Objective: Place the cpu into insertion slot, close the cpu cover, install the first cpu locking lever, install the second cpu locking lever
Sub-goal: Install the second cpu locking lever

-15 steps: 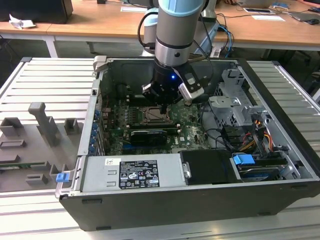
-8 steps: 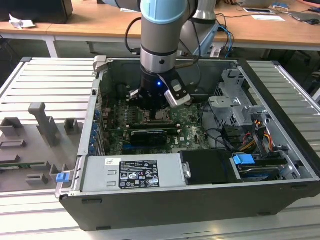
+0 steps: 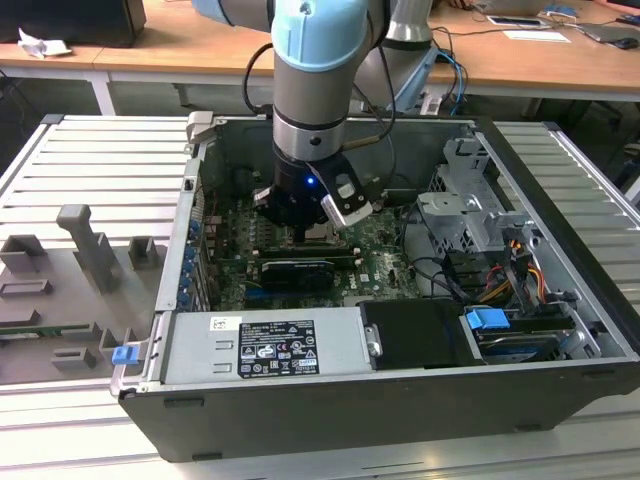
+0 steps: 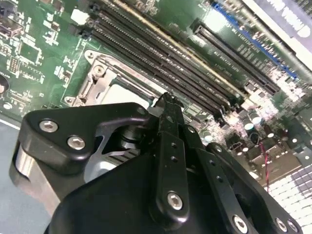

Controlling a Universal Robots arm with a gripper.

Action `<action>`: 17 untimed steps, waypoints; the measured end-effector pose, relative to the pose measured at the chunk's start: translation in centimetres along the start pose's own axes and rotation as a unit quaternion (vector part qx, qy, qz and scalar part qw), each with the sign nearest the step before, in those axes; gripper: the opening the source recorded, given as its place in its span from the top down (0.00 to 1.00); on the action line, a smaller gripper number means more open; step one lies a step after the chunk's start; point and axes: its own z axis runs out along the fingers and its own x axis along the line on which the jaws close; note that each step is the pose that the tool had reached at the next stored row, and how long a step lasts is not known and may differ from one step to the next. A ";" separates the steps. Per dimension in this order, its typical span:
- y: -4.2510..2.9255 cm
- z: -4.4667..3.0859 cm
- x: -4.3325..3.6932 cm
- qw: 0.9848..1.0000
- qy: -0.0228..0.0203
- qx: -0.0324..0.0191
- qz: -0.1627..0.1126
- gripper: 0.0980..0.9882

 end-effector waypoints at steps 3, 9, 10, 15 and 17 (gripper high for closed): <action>-0.46 -0.03 0.49 1.000 0.000 -0.003 0.000 0.99; -0.60 1.05 1.21 1.000 -0.001 -0.009 0.000 0.99; -0.64 1.25 1.24 1.000 -0.001 -0.010 0.000 0.99; -0.85 1.66 1.37 1.000 -0.002 -0.022 0.000 0.99; -0.89 1.71 1.45 1.000 -0.002 -0.029 0.000 0.99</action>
